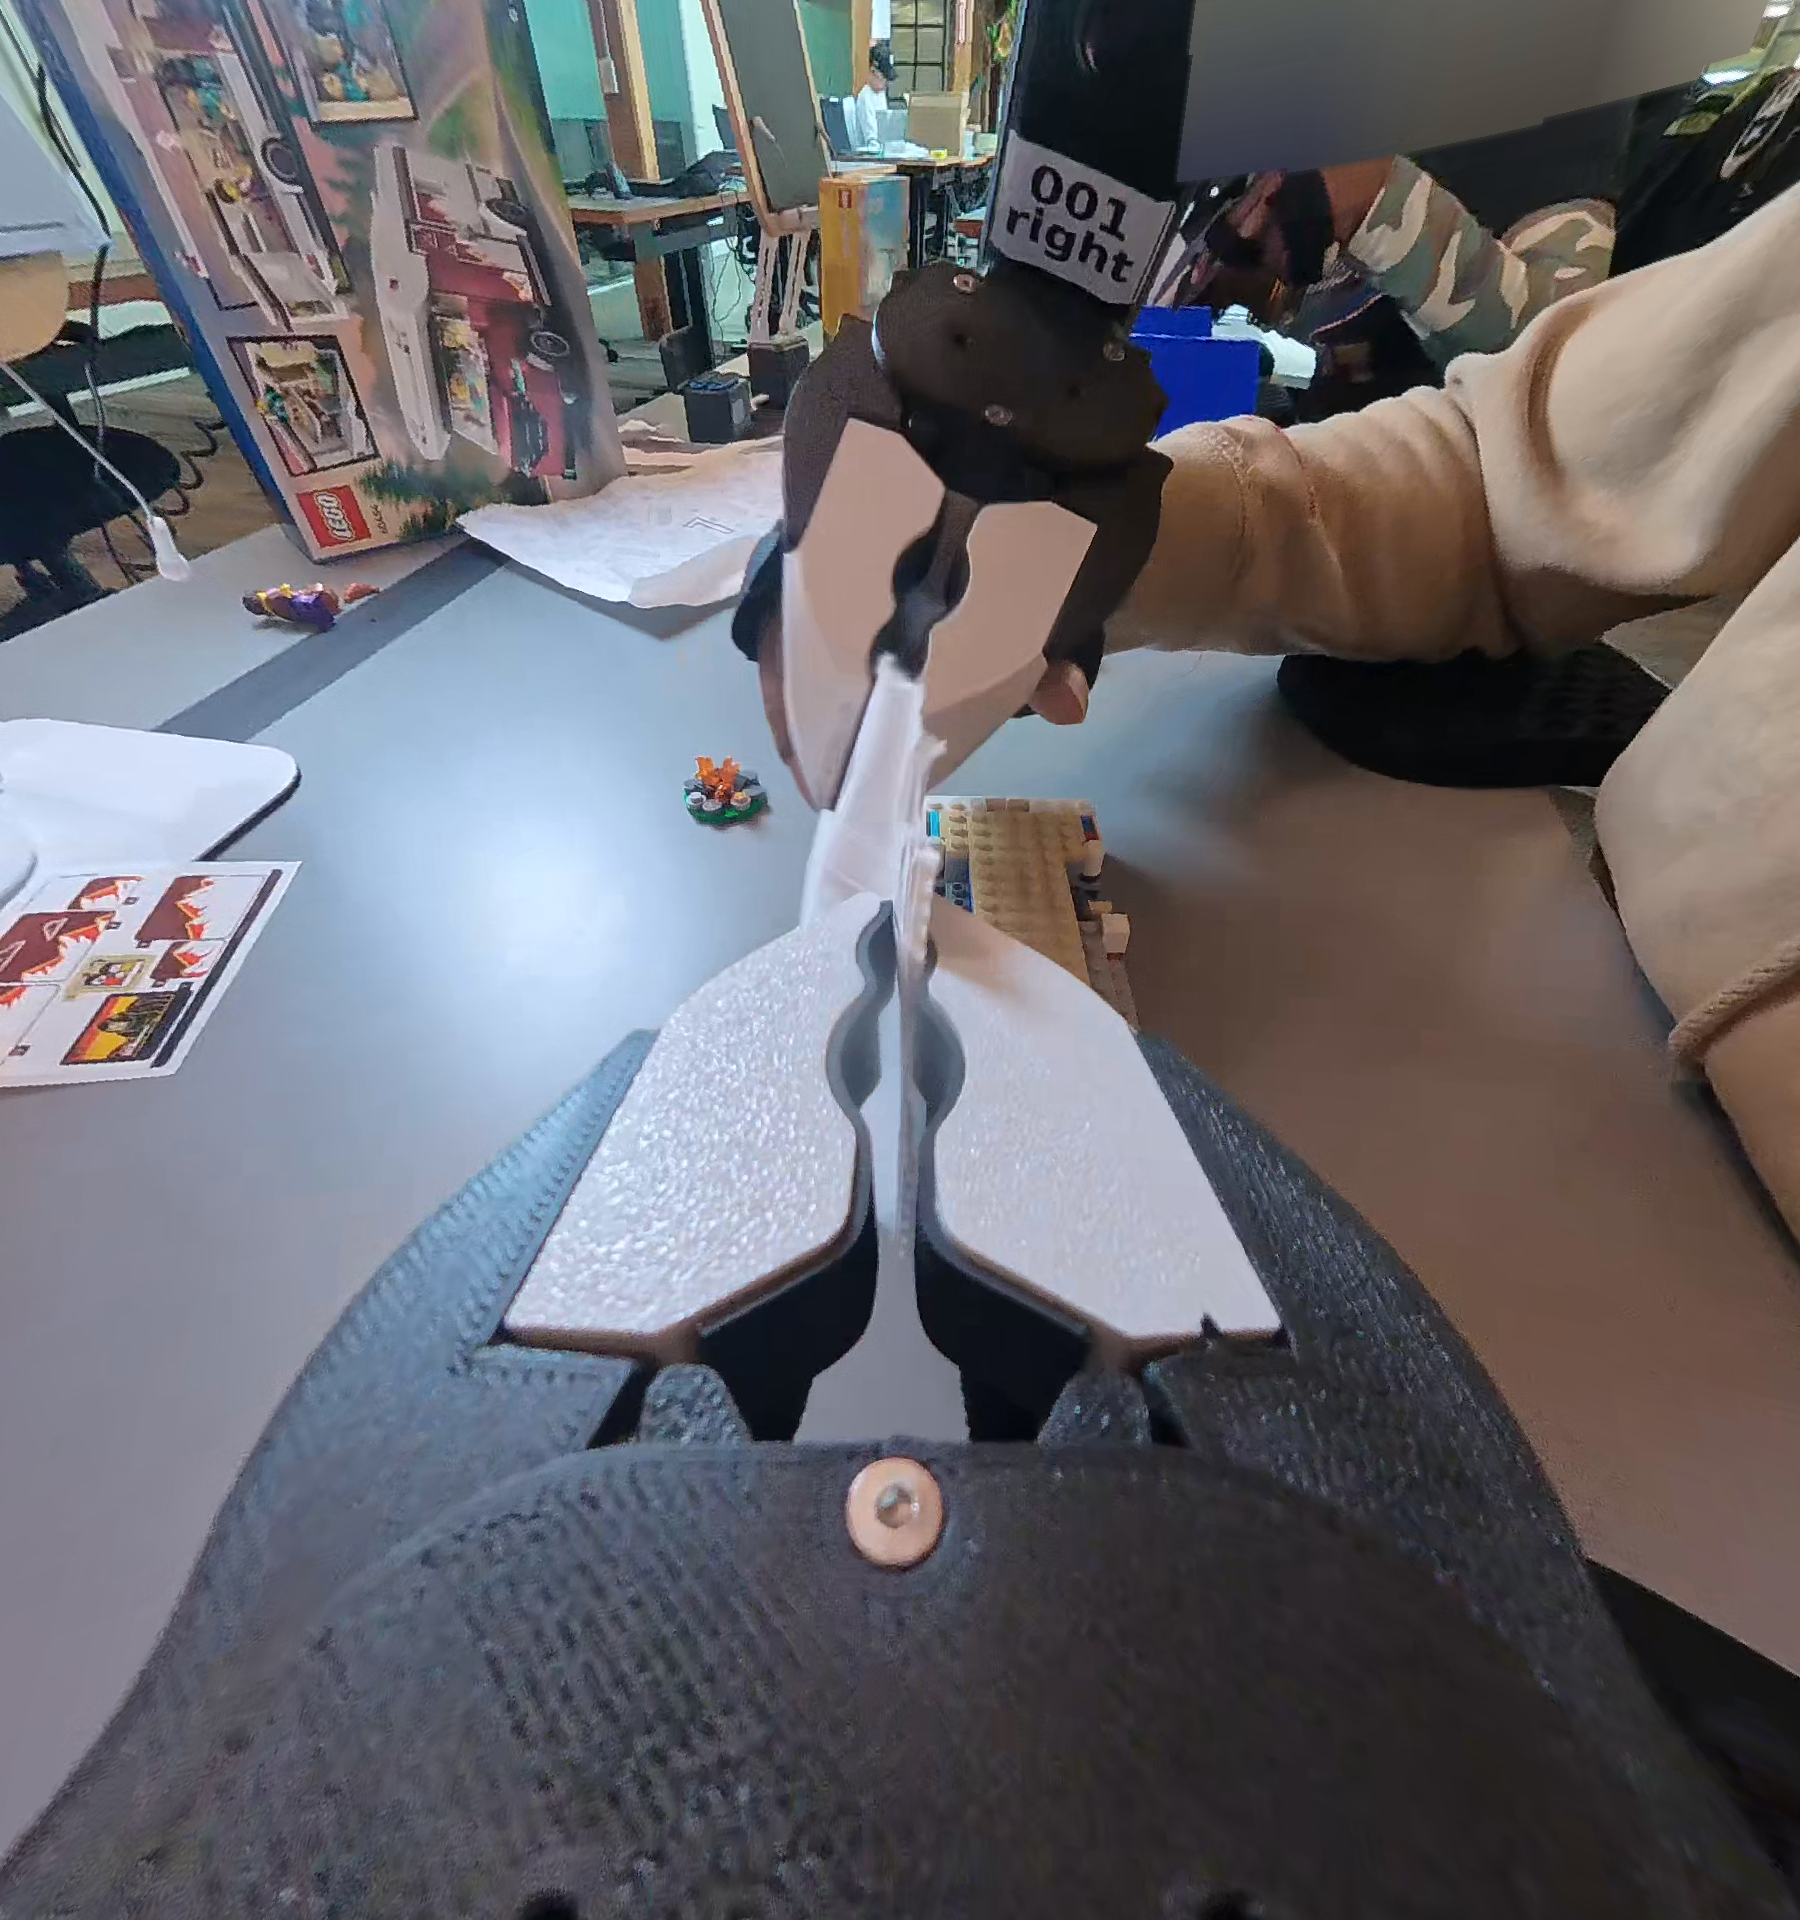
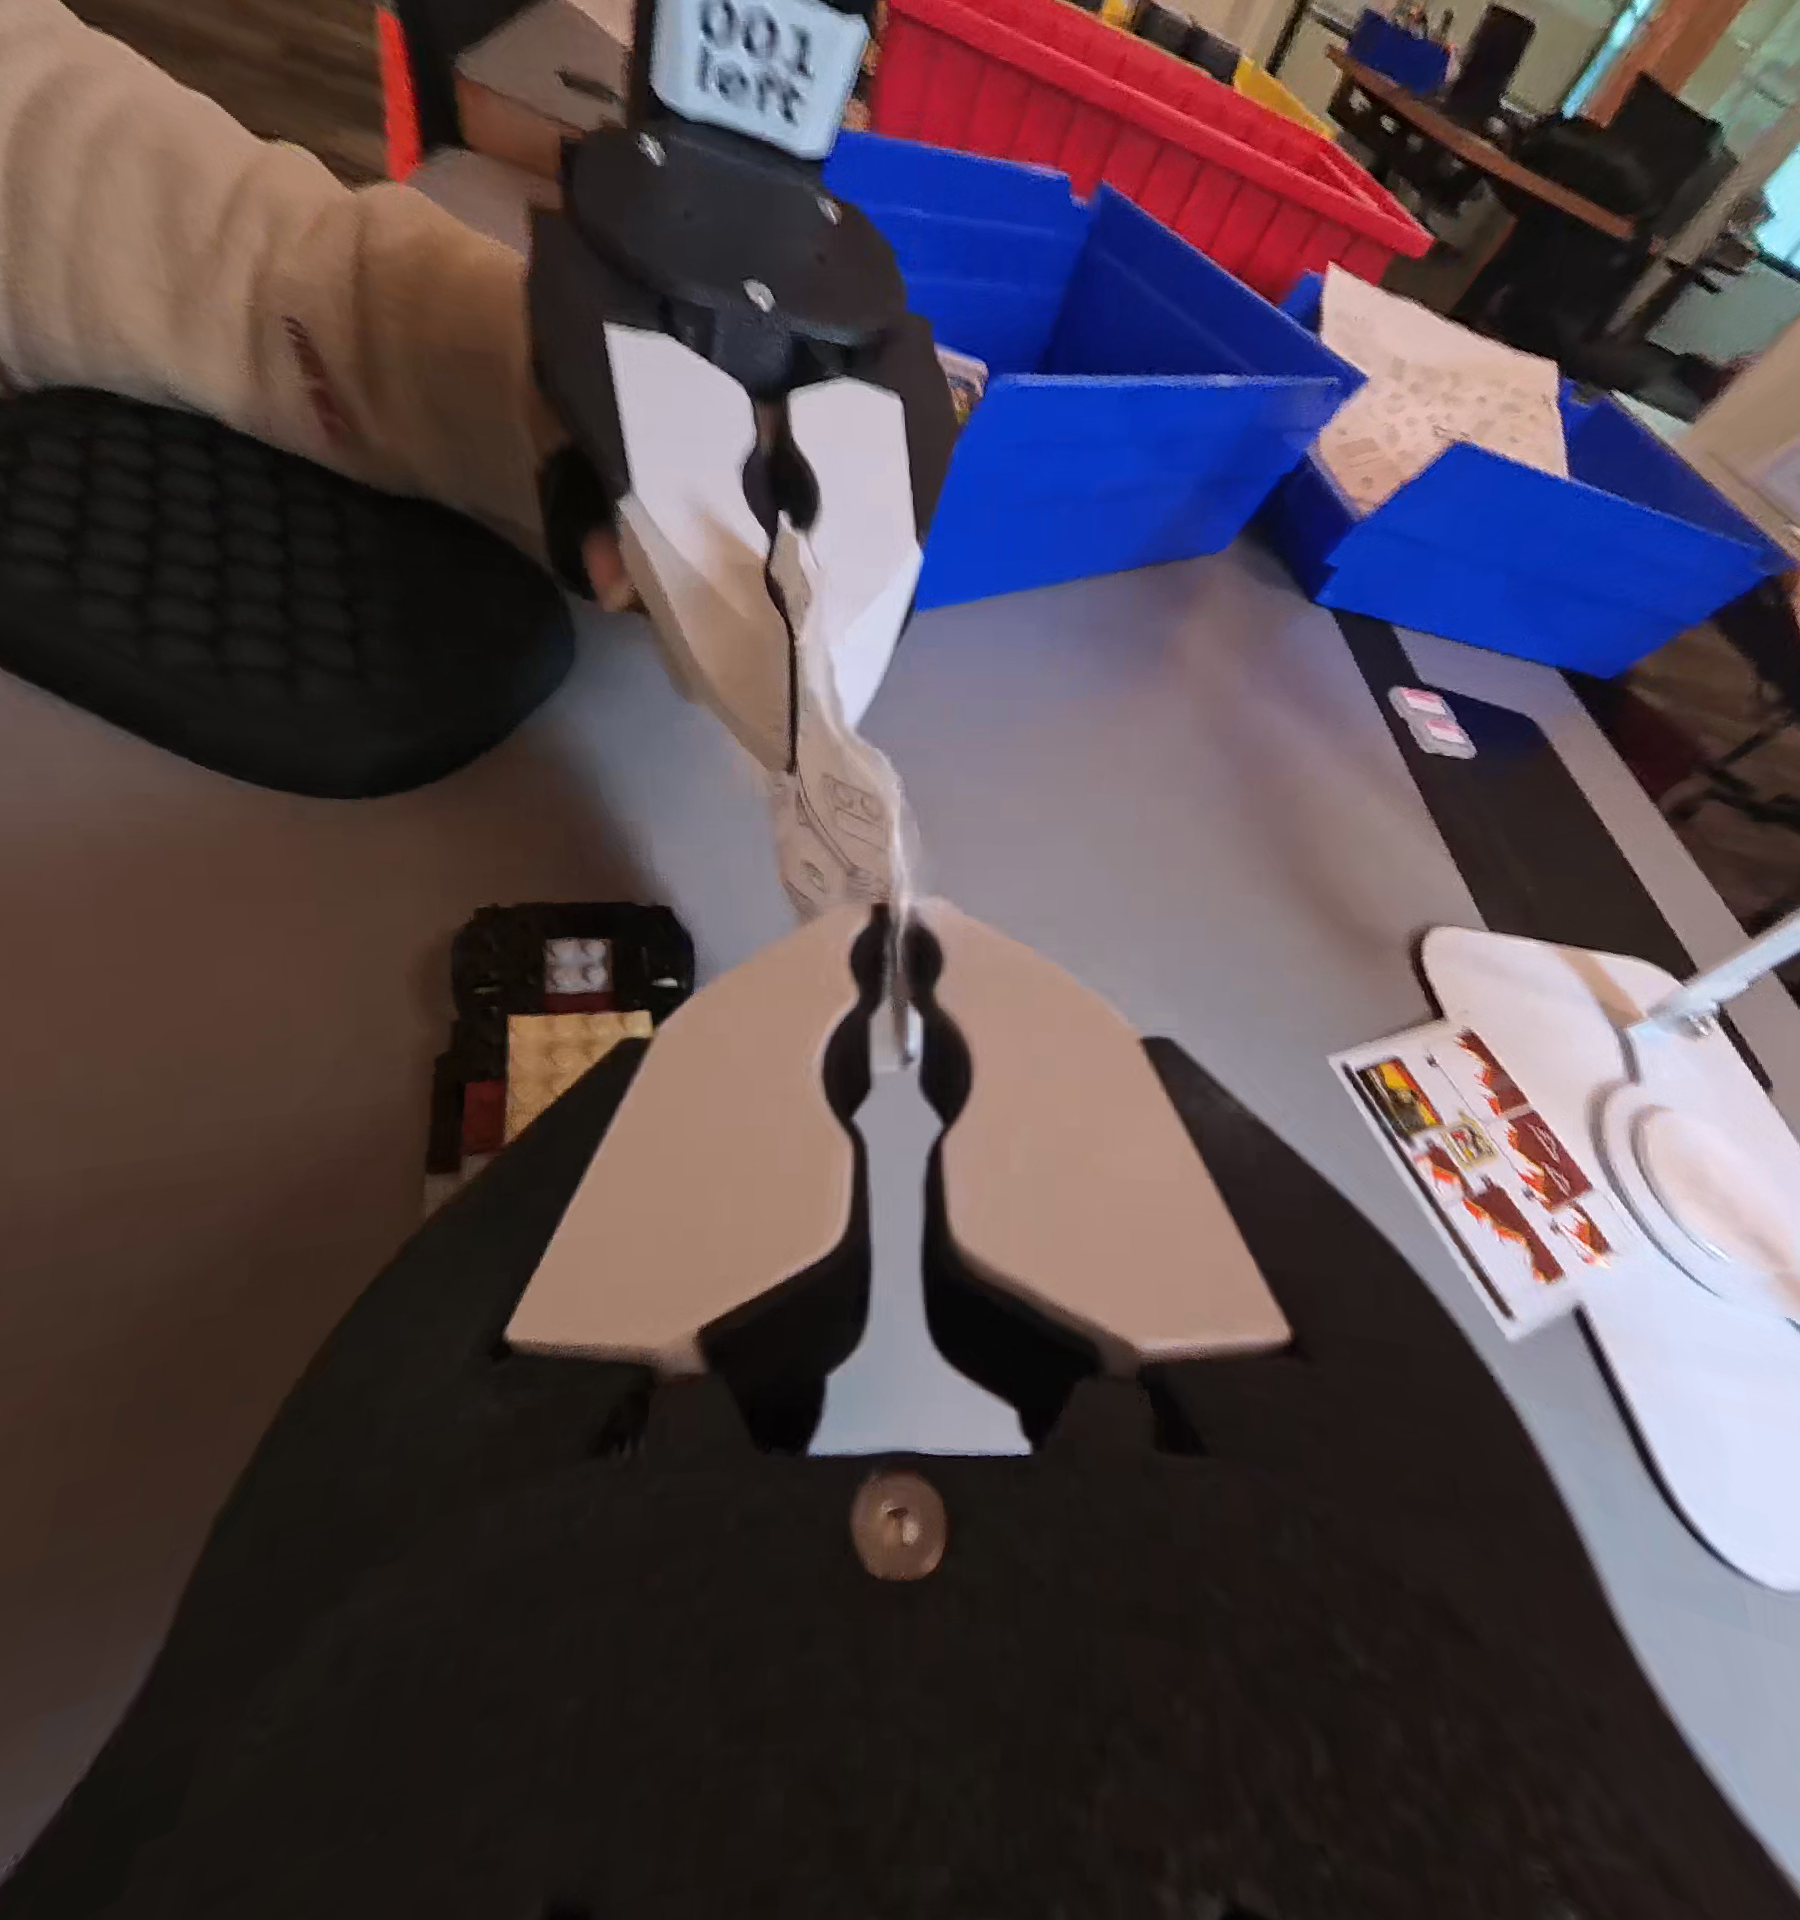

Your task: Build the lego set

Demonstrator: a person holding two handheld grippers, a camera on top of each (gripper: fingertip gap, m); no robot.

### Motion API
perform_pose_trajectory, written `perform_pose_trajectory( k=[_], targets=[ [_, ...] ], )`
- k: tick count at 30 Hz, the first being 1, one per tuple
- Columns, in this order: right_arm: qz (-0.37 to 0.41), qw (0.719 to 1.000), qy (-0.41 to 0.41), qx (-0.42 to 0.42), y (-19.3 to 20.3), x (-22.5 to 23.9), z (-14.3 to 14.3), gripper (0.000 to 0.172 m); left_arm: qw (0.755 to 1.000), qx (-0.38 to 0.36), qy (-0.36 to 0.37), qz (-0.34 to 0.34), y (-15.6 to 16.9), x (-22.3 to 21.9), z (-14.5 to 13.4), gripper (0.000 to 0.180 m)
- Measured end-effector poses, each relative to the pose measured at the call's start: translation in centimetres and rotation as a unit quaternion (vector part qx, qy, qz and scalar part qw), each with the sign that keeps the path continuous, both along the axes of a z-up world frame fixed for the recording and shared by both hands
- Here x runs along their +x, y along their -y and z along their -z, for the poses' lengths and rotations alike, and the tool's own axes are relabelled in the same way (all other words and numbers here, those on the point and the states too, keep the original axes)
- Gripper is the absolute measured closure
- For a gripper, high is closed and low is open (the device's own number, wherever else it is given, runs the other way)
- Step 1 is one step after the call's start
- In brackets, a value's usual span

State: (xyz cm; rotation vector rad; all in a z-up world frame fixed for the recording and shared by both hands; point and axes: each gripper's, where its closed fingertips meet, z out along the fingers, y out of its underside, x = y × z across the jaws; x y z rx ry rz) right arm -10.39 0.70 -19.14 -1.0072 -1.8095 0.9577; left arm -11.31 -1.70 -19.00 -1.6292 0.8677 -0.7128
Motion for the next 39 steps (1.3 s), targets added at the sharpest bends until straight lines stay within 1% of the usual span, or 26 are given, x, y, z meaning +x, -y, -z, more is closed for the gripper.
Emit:
perform_pose_trajectory(
  k=[1,2,4,5,7,8,11,13,15,16,18,20,22,24,25,27,28,30,32,33,35,36,37,38,39],
  targets=[
    [-0.002,1.0,-0.001,0.001,0.0,0.0,-0.1,0.172,1.0,0.0,0.001,0.0,0.0,0.0,0.0,0.18],
    [-0.004,1.0,0.01,0.005,-0.1,0.0,0.2,0.172,1.0,0.002,-0.005,-0.017,-0.4,-0.4,0.1,0.18],
    [0.006,0.999,0.018,0.026,-0.9,-0.2,0.5,0.172,0.998,0.02,-0.037,-0.047,-1.4,-1.1,0.4,0.18],
    [0.018,0.998,0.017,0.057,-1.6,-0.5,0.6,0.171,0.995,0.034,-0.063,-0.066,-2.0,-1.6,0.6,0.179],
    [0.04,0.991,0.023,0.127,-3.2,-1.1,0.6,0.172,0.984,0.068,-0.128,-0.103,-3.5,-2.6,0.9,0.171],
    [0.049,0.985,0.029,0.163,-3.9,-1.4,0.7,0.172,0.979,0.079,-0.149,-0.112,-4.1,-2.9,0.8,0.168],
    [0.071,0.956,0.05,0.281,-6.4,-1.9,1.6,0.171,0.958,0.113,-0.227,-0.137,-5.8,-3.8,1.2,0.165],
    [0.073,0.949,0.078,0.298,-7.0,-1.6,3.5,0.171,0.952,0.105,-0.257,-0.133,-6.5,-3.8,2.5,0.167],
    [0.068,0.951,0.094,0.288,-6.7,-1.3,5.4,0.171,0.943,0.098,-0.29,-0.129,-6.9,-3.7,4.3,0.18],
    [0.067,0.951,0.103,0.283,-6.6,-1.1,6.1,0.171,0.94,0.09,-0.305,-0.122,-6.8,-3.5,5.2,0.18],
    [0.053,0.956,0.131,0.257,-6.2,-0.5,7.5,0.171,0.938,0.073,-0.323,-0.101,-6.5,-3.1,6.6,0.18],
    [0.039,0.963,0.152,0.22,-5.8,-0.1,8.3,0.171,0.942,0.037,-0.324,-0.077,-6.0,-2.7,7.7,0.18],
    [0.025,0.969,0.166,0.181,-5.4,0.2,8.4,0.169,0.947,-0.002,-0.317,-0.059,-5.7,-2.5,8.1,0.18],
    [0.016,0.973,0.18,0.144,-5.1,0.4,8.3,0.159,0.951,-0.05,-0.301,-0.044,-5.4,-2.4,8.3,0.18],
    [0.013,0.974,0.183,0.135,-5.0,0.4,8.2,0.159,0.954,-0.067,-0.289,-0.039,-5.4,-2.3,8.2,0.18],
    [0.005,0.974,0.188,0.123,-4.7,0.4,8.3,0.171,0.955,-0.119,-0.27,-0.019,-5.0,-2.0,8.4,0.18],
    [-0.001,0.975,0.198,0.104,-4.4,0.5,8.5,0.171,0.955,-0.141,-0.261,-0.014,-4.8,-2.0,8.4,0.18],
    [-0.01,0.974,0.227,0.022,-3.6,0.8,8.6,0.171,0.95,-0.198,-0.241,0.01,-4.1,-1.9,8.6,0.18],
    [-0.019,0.962,0.262,-0.072,-3.0,0.9,8.5,0.171,0.945,-0.236,-0.225,0.026,-3.7,-1.9,8.6,0.18],
    [-0.022,0.952,0.283,-0.113,-2.9,1.0,8.5,0.171,0.944,-0.245,-0.219,0.029,-3.7,-1.9,8.5,0.18],
    [-0.021,0.93,0.318,-0.181,-2.7,1.0,8.6,0.171,0.946,-0.212,-0.245,0.017,-4.2,-2.3,8.6,0.179],
    [-0.022,0.918,0.334,-0.215,-2.7,1.1,8.6,0.171,0.945,-0.195,-0.264,0.013,-4.2,-2.5,8.7,0.175],
    [-0.026,0.905,0.347,-0.244,-2.6,1.2,8.6,0.171,0.945,-0.176,-0.277,0.008,-4.3,-2.6,8.8,0.167],
    [-0.035,0.893,0.357,-0.27,-2.4,1.4,8.6,0.171,0.947,-0.157,-0.282,0.009,-4.3,-2.5,8.7,0.161],
    [-0.045,0.886,0.359,-0.29,-2.3,1.6,8.4,0.171,0.949,-0.14,-0.282,0.012,-4.3,-2.4,8.7,0.158]
  ],
)
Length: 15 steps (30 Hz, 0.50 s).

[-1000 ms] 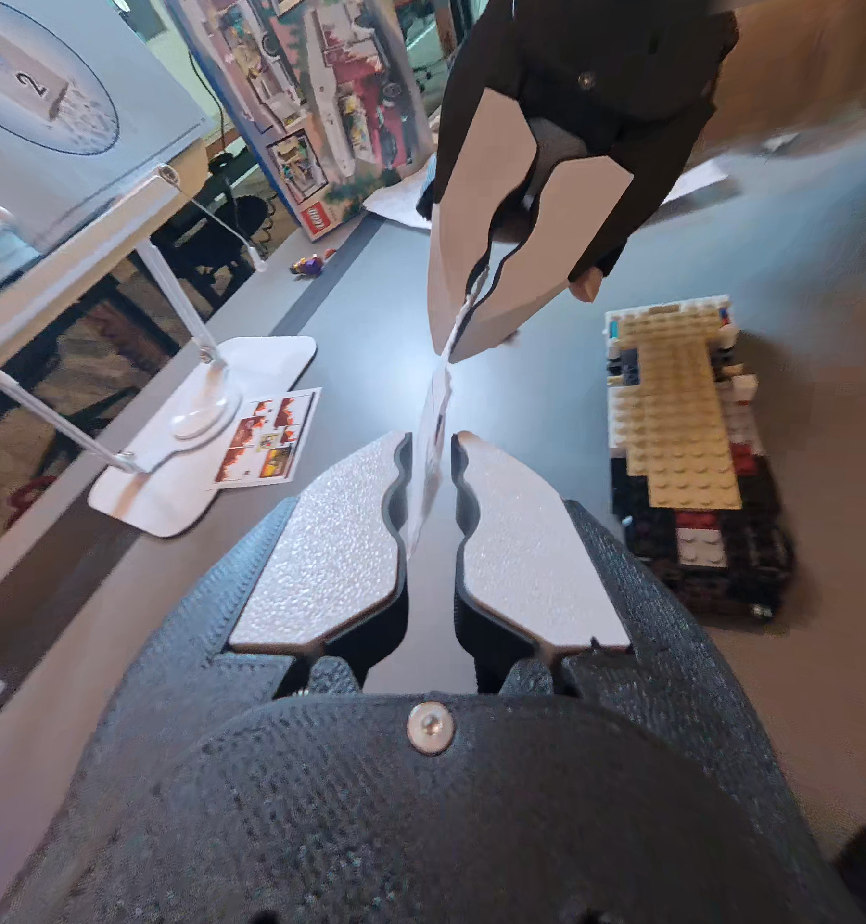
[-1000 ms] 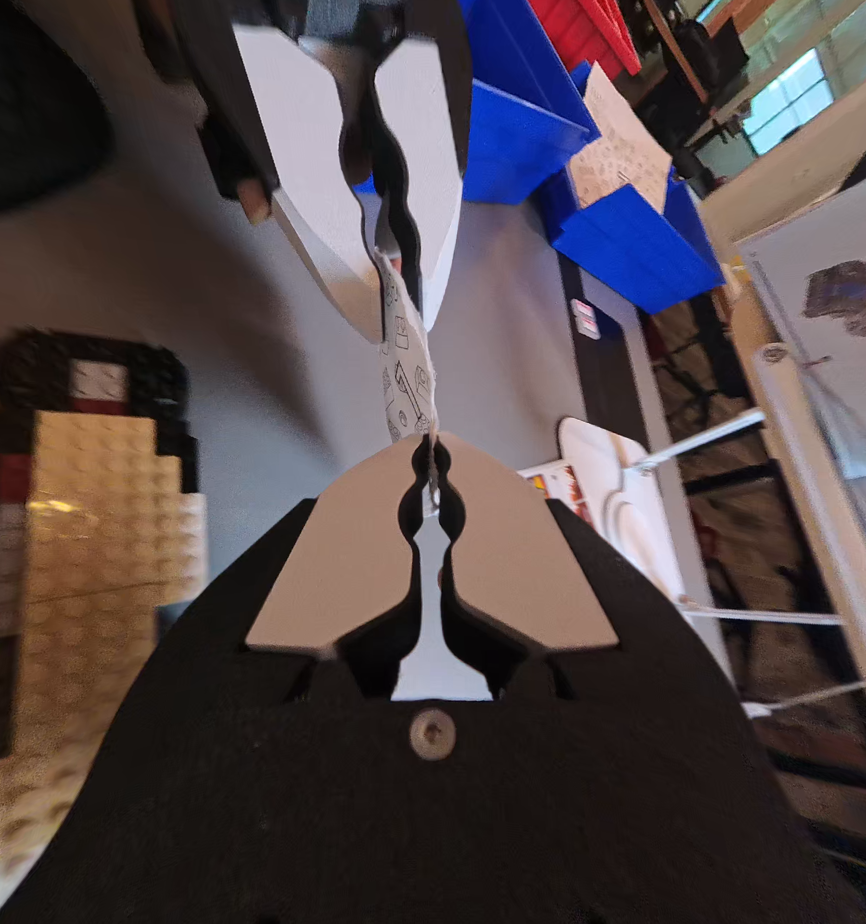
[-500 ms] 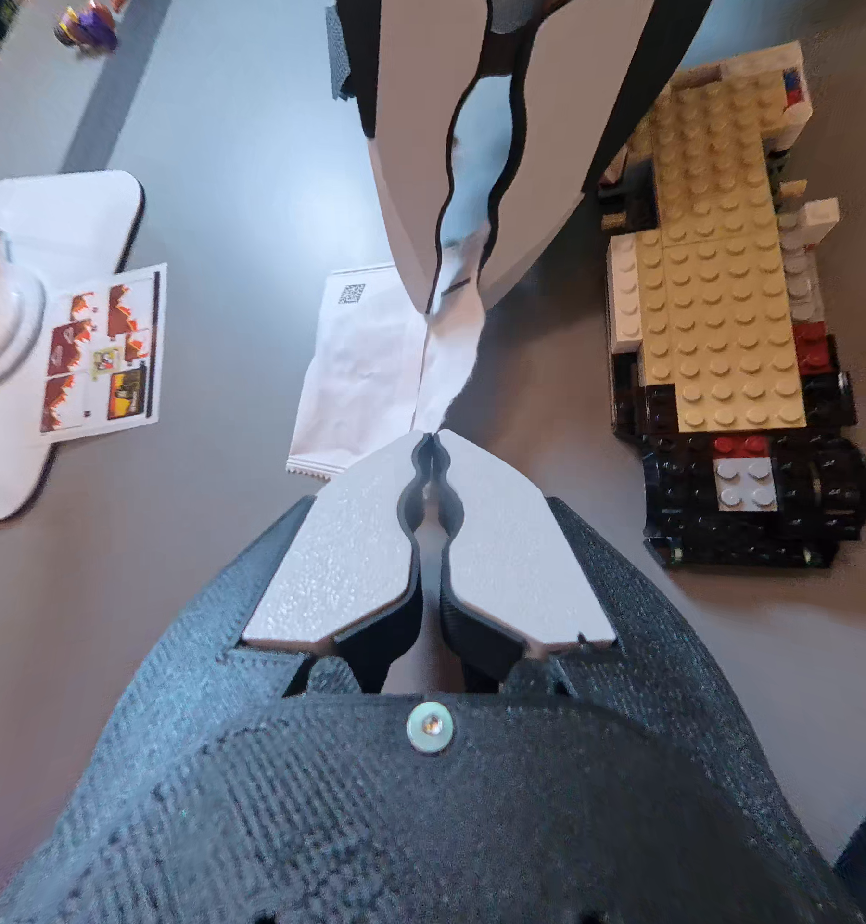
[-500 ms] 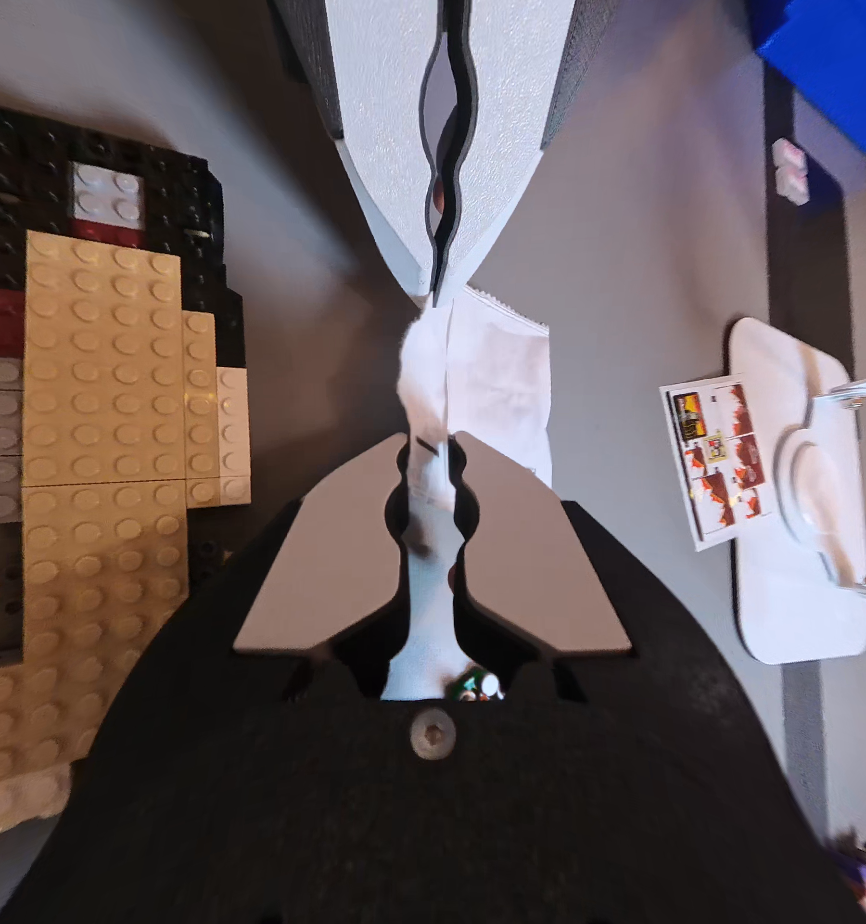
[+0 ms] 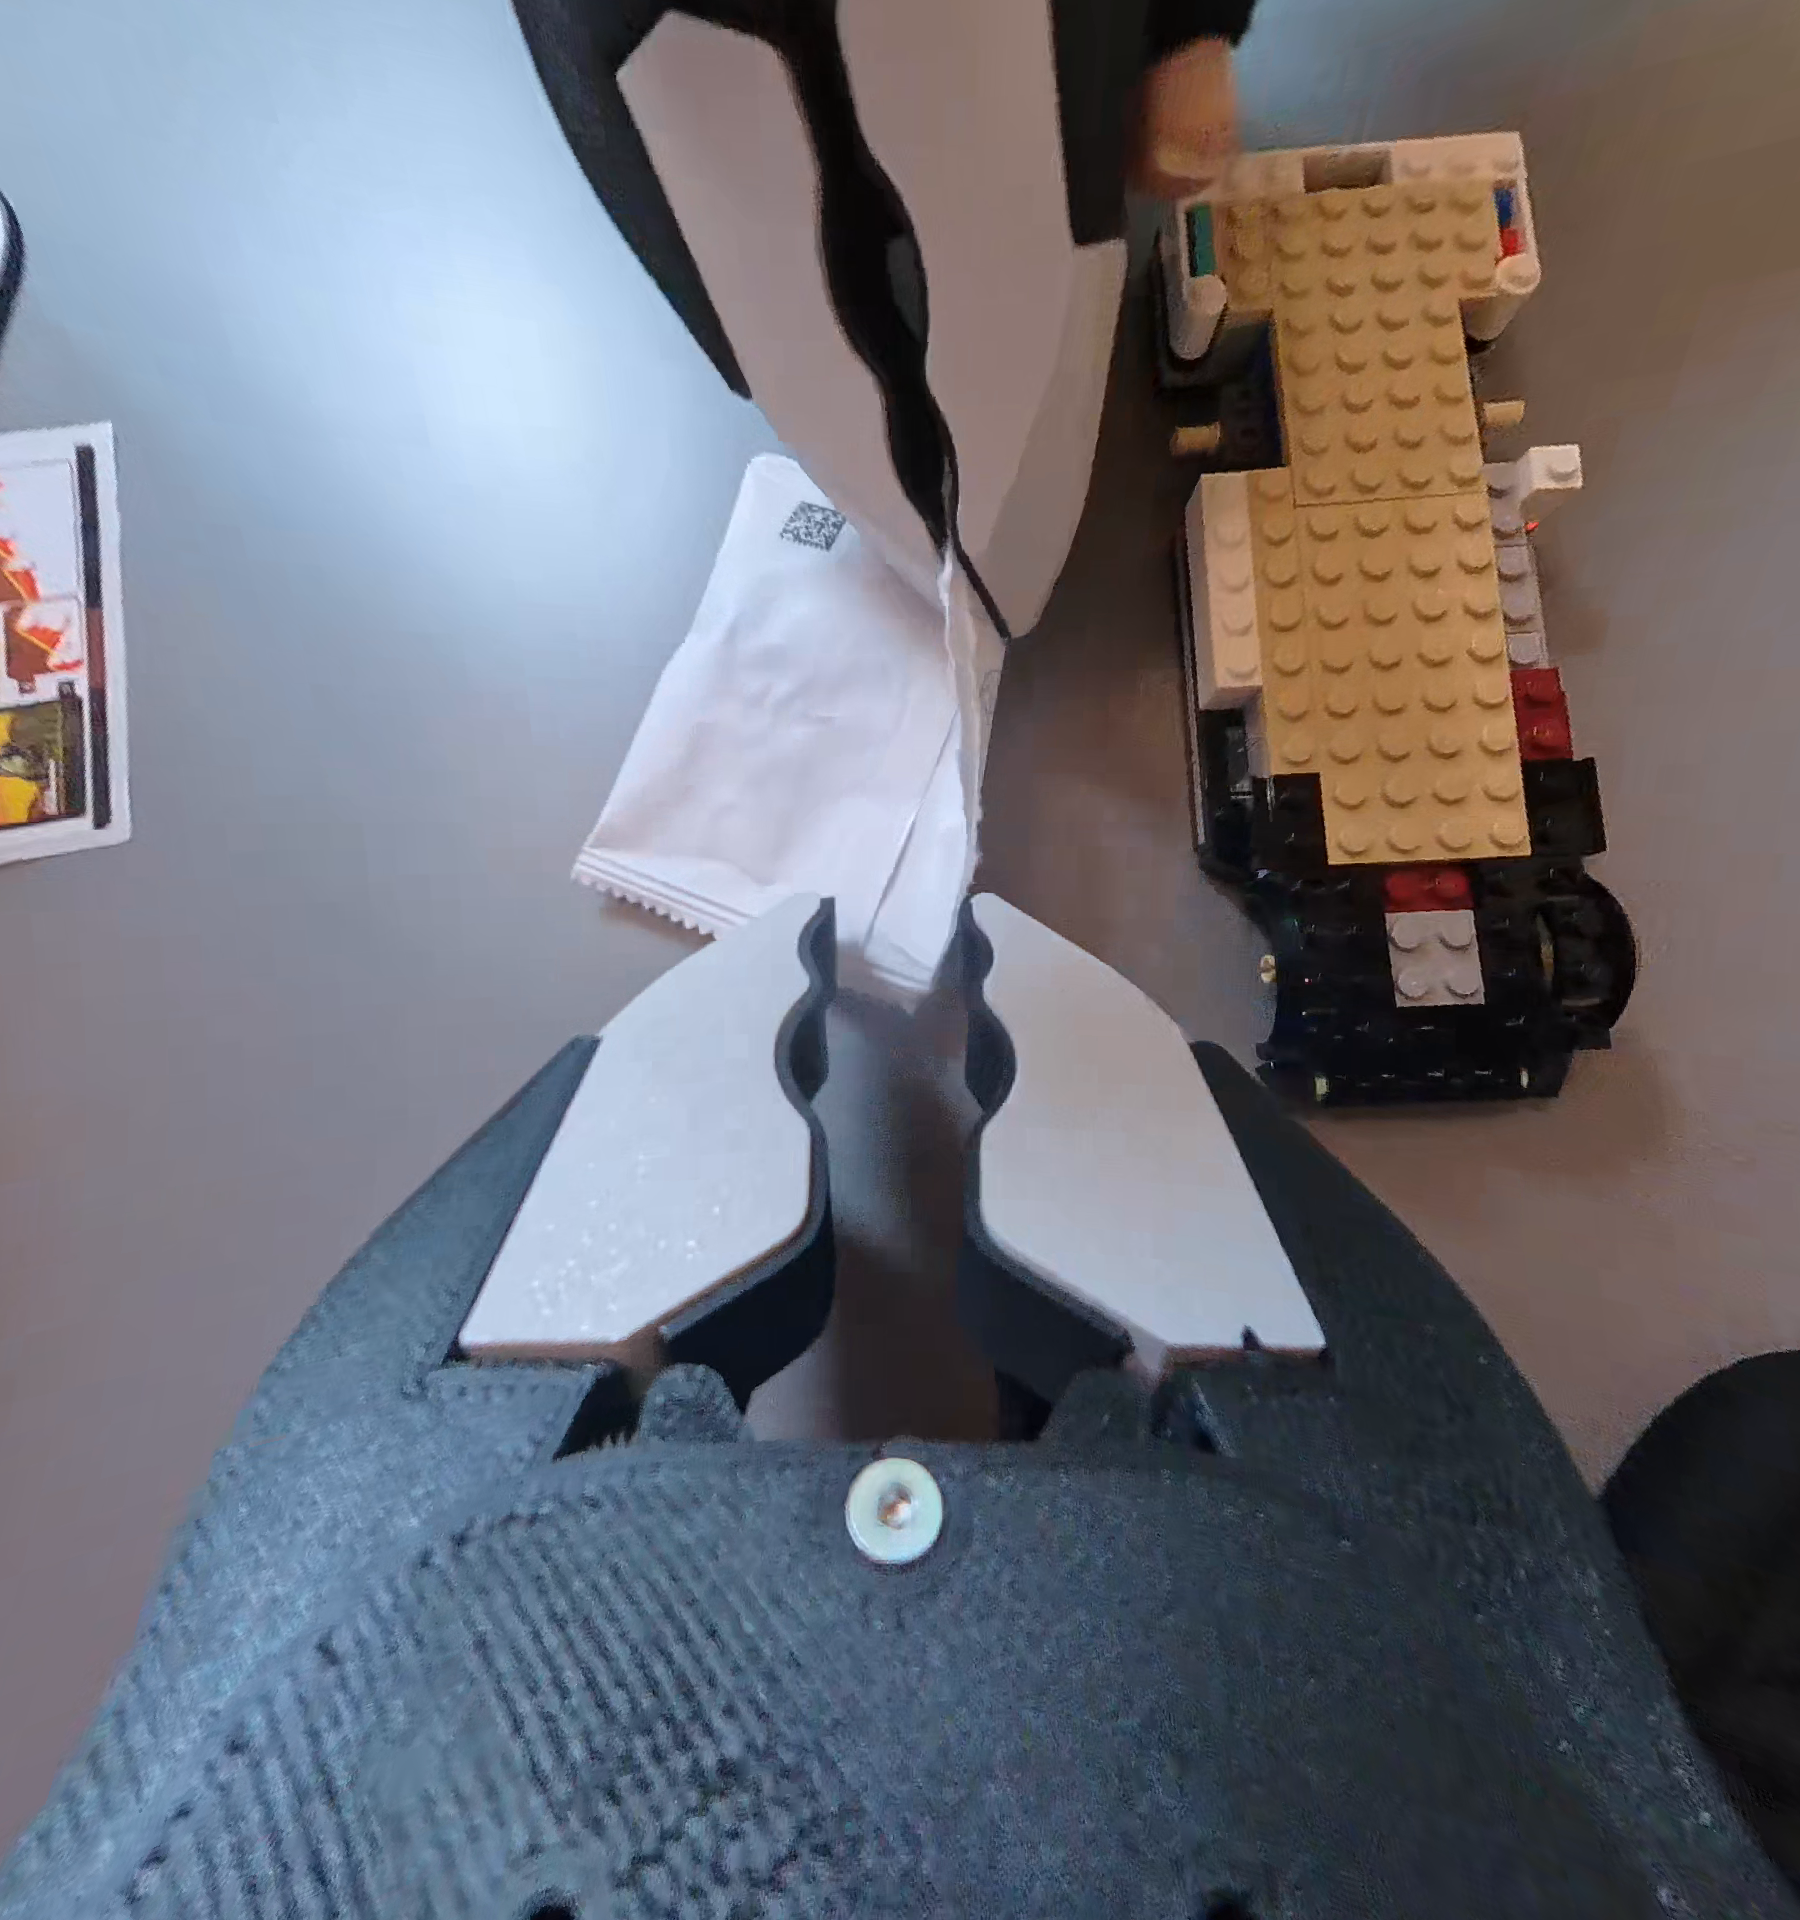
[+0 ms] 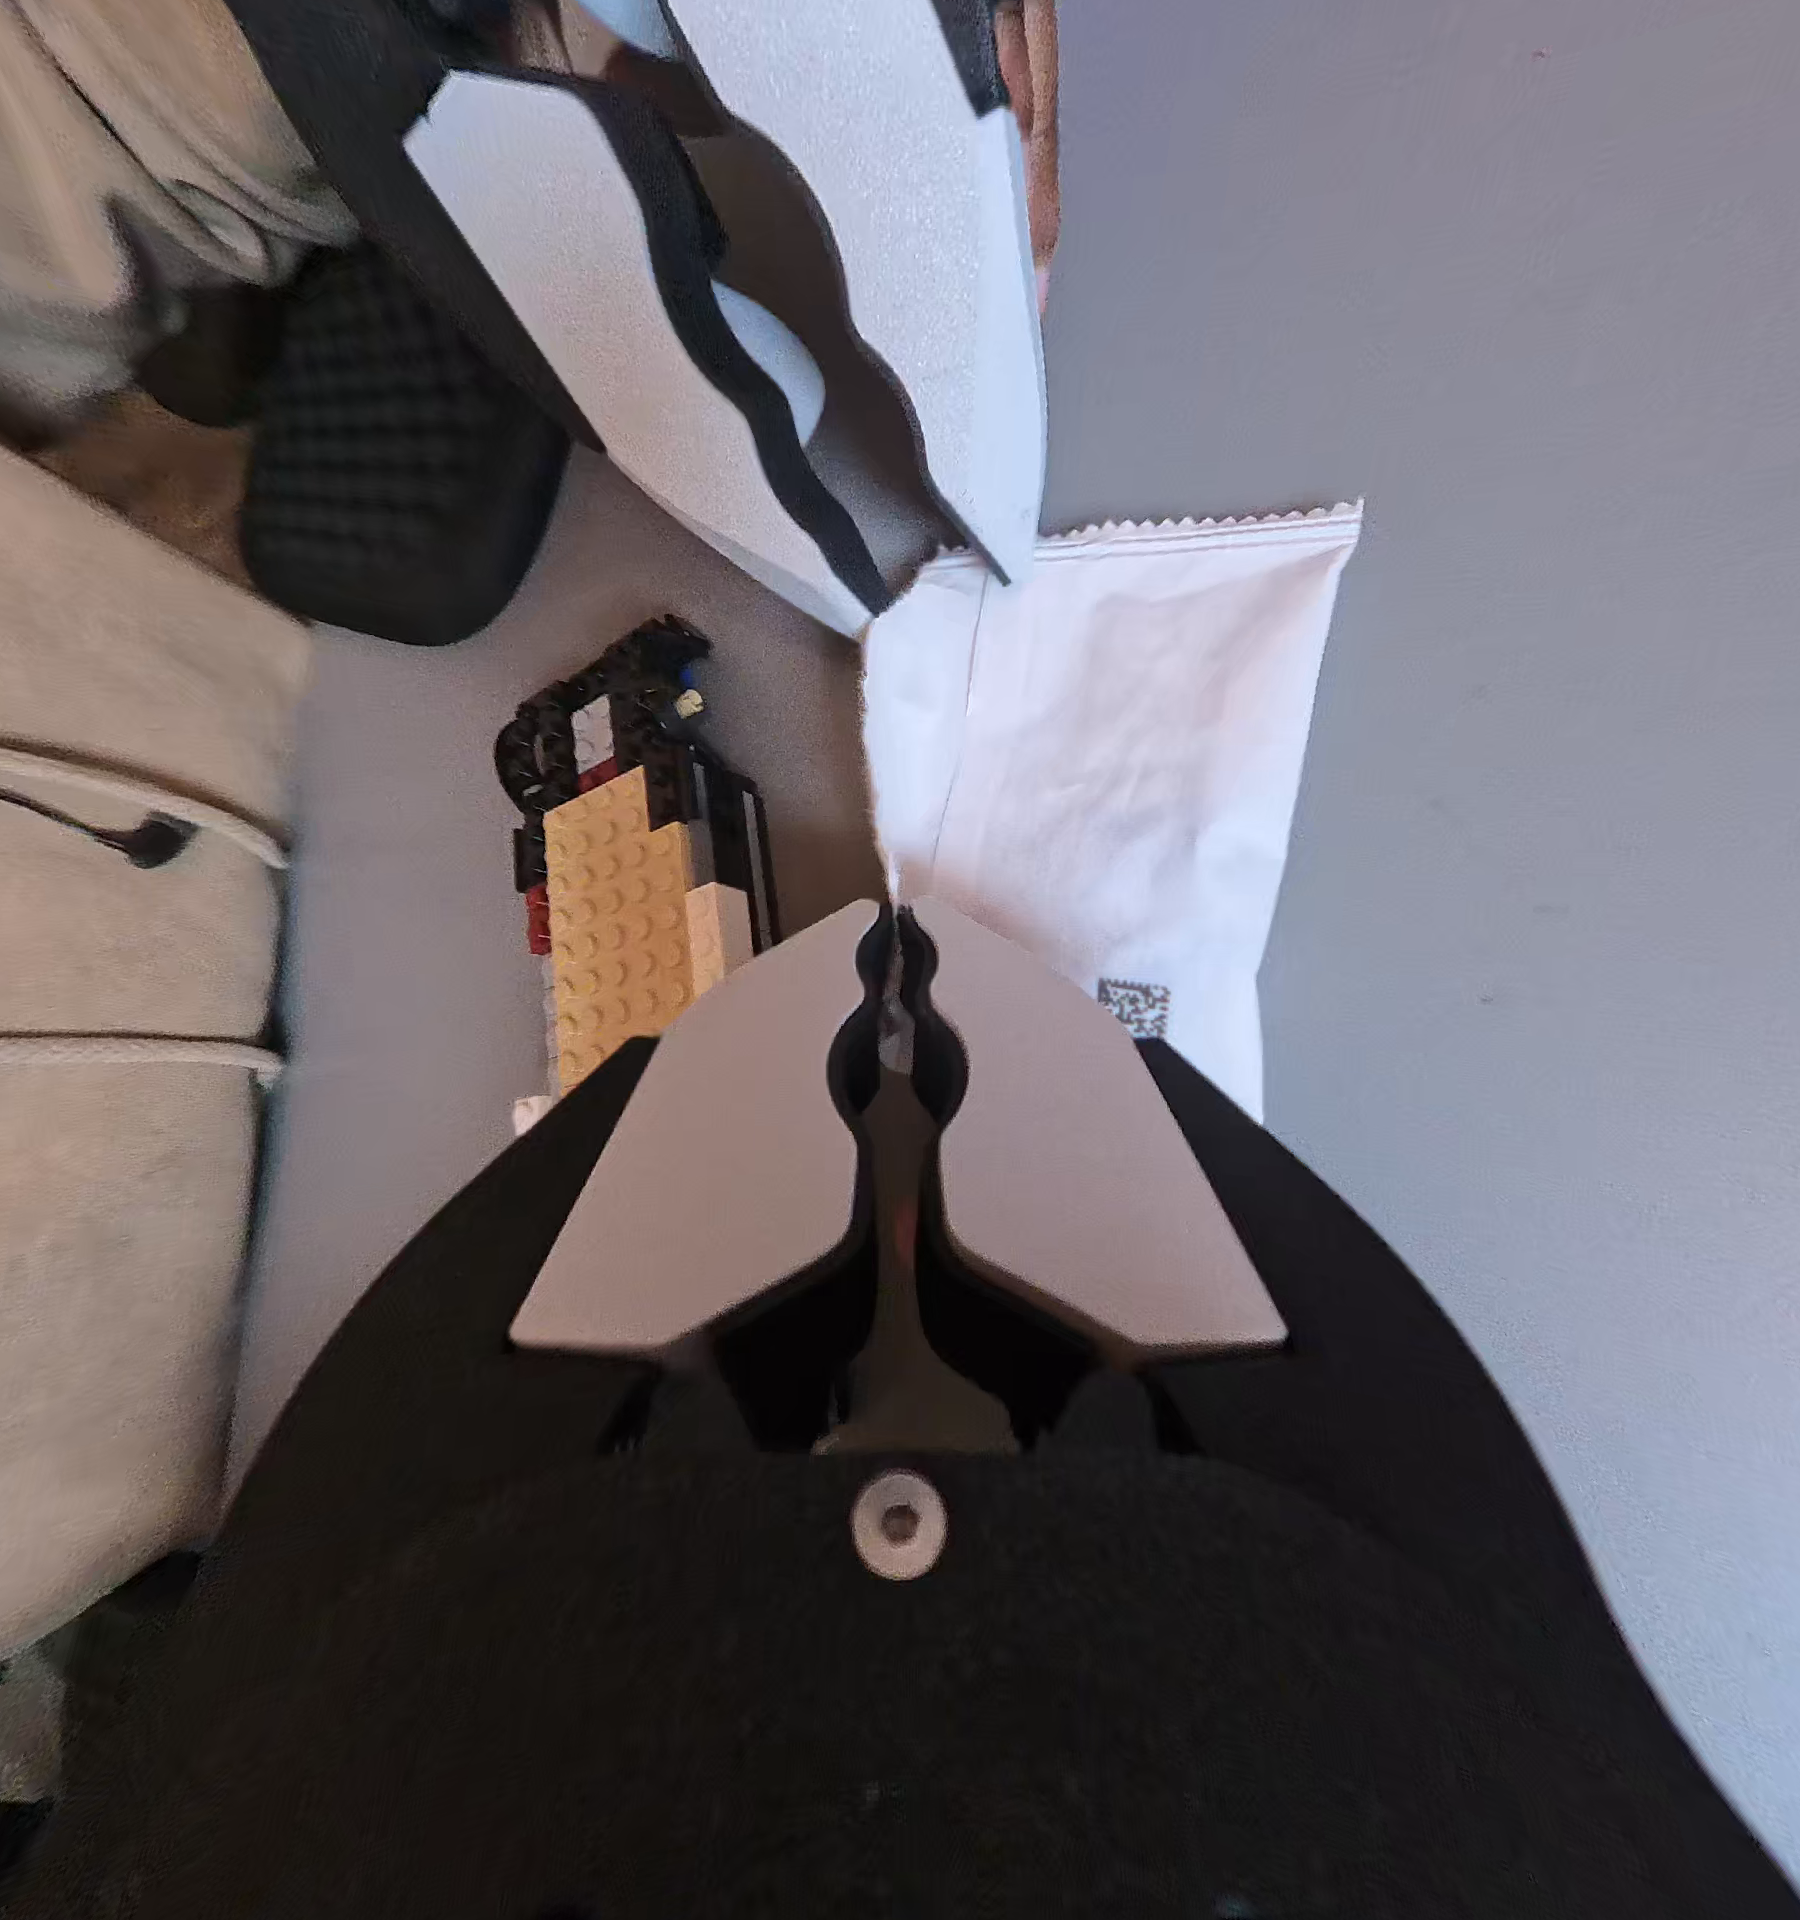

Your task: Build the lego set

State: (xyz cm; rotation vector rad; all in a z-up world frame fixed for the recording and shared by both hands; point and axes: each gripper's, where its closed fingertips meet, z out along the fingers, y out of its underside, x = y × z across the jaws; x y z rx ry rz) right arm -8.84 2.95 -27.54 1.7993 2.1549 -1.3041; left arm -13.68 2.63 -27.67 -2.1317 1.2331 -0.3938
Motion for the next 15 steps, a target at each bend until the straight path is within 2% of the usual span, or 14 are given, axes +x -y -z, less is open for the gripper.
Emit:
perform_pose_trajectory(
  k=[2,5,8,11,13,15],
  targets=[
    [-0.005,0.999,0.002,-0.041,0.2,0.3,-0.5,0.171,1.0,0.027,-0.001,0.012,-0.2,0.1,0.0,0.16],
    [-0.002,0.996,0.009,-0.086,0.1,0.5,-0.9,0.171,0.999,0.031,0.004,0.038,0.3,0.7,-0.2,0.18],
    [0.005,0.994,0.019,-0.104,-0.1,0.7,-0.8,0.171,0.997,-0.056,0.035,0.026,0.8,1.2,0.0,0.18],
    [0.02,0.999,-0.01,-0.038,-0.8,0.4,-0.9,0.171,0.98,-0.175,0.09,0.005,1.2,1.3,-0.1,0.18],
    [0.018,0.997,-0.056,0.059,-1.5,0.3,-1.1,0.168,0.965,-0.242,0.1,0.002,1.5,1.0,0.2,0.18],
    [0.0,0.981,-0.101,0.168,-1.9,0.4,-1.6,0.16,0.948,-0.3,0.105,0.0,1.9,0.9,0.6,0.18]
  ],
)
